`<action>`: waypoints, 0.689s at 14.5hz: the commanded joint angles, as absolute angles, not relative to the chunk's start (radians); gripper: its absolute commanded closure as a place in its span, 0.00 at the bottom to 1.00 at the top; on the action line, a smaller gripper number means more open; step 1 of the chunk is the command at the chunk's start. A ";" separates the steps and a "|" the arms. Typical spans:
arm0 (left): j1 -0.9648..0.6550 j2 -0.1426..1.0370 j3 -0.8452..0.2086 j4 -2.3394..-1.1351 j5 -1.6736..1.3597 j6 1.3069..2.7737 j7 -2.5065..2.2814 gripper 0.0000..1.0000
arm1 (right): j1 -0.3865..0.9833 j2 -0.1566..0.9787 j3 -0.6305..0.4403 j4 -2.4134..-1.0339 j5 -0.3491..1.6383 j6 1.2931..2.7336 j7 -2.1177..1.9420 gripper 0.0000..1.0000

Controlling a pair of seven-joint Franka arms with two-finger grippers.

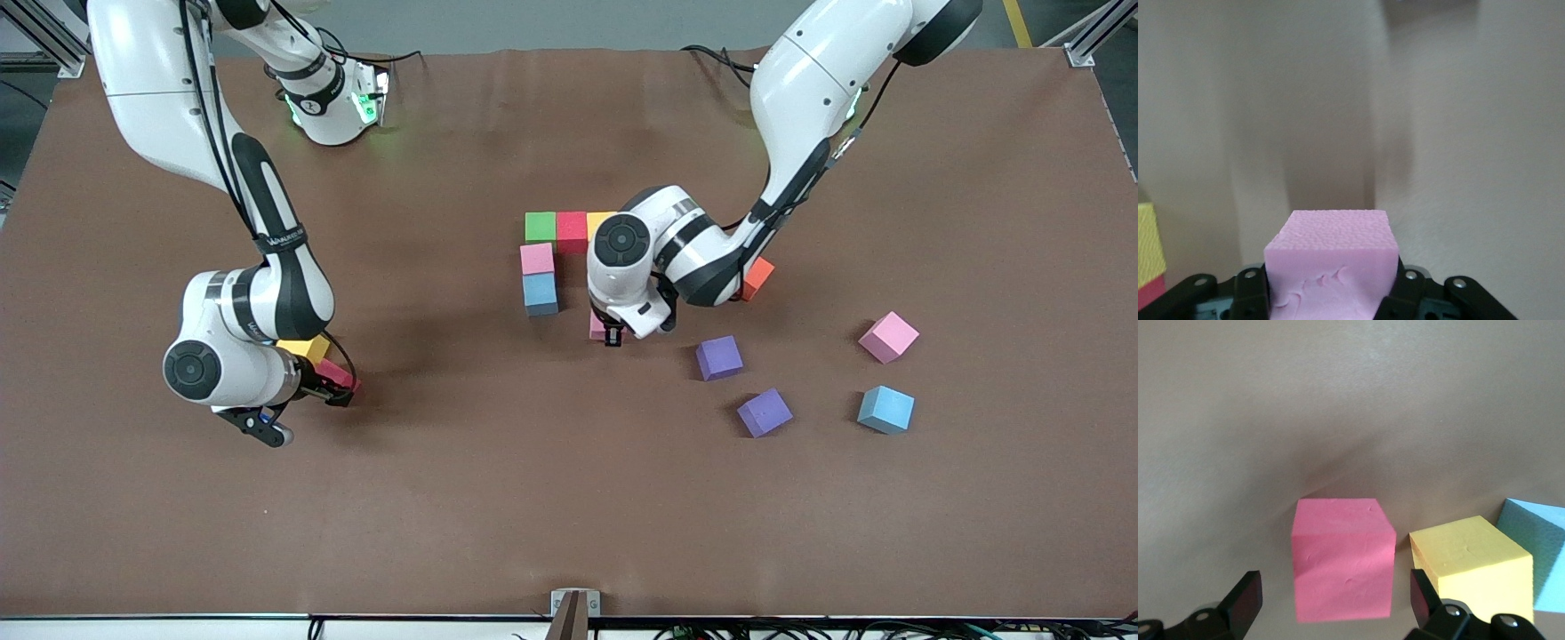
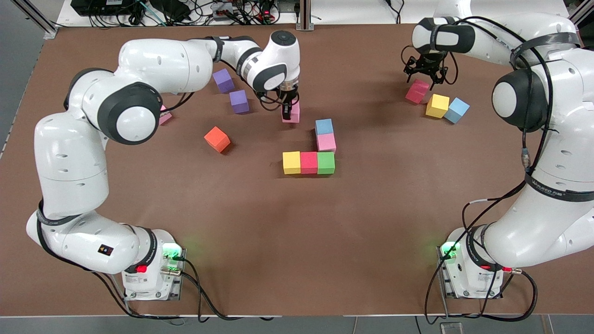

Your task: Arrange 11 blocks into digit 3

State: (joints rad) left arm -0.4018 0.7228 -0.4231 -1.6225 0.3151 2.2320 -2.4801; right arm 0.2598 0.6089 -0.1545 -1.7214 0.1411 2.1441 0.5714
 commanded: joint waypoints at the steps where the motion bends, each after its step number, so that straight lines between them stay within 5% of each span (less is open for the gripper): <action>1: -0.425 0.699 -0.414 -1.646 0.318 2.243 -2.620 0.97 | 0.250 0.555 -0.144 -1.799 0.132 2.201 0.606 0.02; 10: -0.488 0.733 -0.407 -1.649 0.350 2.303 -2.806 0.97 | 0.252 0.572 -0.144 -1.802 0.129 2.280 0.600 0.03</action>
State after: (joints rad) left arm -0.4665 0.7287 -0.4153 -1.6358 0.3174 2.2764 -2.7264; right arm 0.2598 0.6019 -0.1546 -1.7586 0.1411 2.2599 0.5838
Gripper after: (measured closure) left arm 0.427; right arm 0.031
